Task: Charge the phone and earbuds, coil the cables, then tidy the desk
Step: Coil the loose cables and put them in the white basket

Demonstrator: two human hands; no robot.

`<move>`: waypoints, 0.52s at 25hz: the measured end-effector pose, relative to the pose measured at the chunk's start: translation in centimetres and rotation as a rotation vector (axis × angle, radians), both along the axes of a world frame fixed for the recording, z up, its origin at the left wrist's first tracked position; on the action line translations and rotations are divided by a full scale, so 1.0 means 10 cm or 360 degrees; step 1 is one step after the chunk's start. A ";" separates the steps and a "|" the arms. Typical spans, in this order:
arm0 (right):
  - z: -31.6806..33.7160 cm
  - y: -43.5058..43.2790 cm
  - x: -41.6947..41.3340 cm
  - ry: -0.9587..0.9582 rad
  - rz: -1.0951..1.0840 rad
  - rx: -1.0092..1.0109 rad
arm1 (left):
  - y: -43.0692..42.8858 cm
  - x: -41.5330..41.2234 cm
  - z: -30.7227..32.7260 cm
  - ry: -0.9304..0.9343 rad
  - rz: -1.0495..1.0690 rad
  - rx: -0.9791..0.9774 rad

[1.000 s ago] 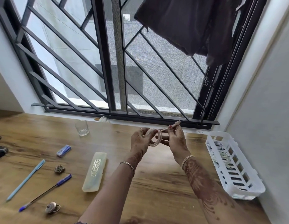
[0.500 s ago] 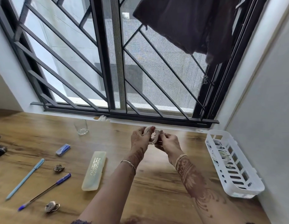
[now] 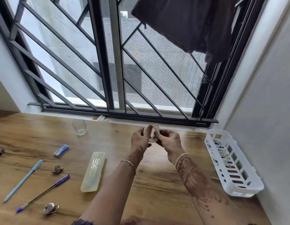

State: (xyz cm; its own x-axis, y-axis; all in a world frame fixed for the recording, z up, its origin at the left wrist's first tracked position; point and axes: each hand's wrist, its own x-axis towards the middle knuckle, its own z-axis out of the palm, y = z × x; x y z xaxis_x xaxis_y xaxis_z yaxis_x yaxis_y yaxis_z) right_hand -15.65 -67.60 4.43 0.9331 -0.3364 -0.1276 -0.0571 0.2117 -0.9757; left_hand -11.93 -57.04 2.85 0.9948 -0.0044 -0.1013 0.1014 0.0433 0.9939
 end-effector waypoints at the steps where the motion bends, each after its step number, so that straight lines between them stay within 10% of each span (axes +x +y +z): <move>1: 0.00 0.00 -0.01 0.0002 -0.0010 0.0087 | 0.00 -0.01 0.01 0.0023 -0.0027 -0.0038; 13: 0.03 -0.02 -0.02 -0.0074 -0.0068 0.0417 | 0.00 -0.01 0.01 0.0184 0.0029 -0.0316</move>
State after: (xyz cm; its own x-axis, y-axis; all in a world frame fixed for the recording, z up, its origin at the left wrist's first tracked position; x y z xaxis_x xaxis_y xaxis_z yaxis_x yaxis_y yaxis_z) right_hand -15.85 -67.81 4.69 0.9256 -0.3369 -0.1726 0.0012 0.4586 -0.8887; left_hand -12.05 -57.06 2.97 0.9768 -0.0176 -0.2134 0.2114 0.2401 0.9475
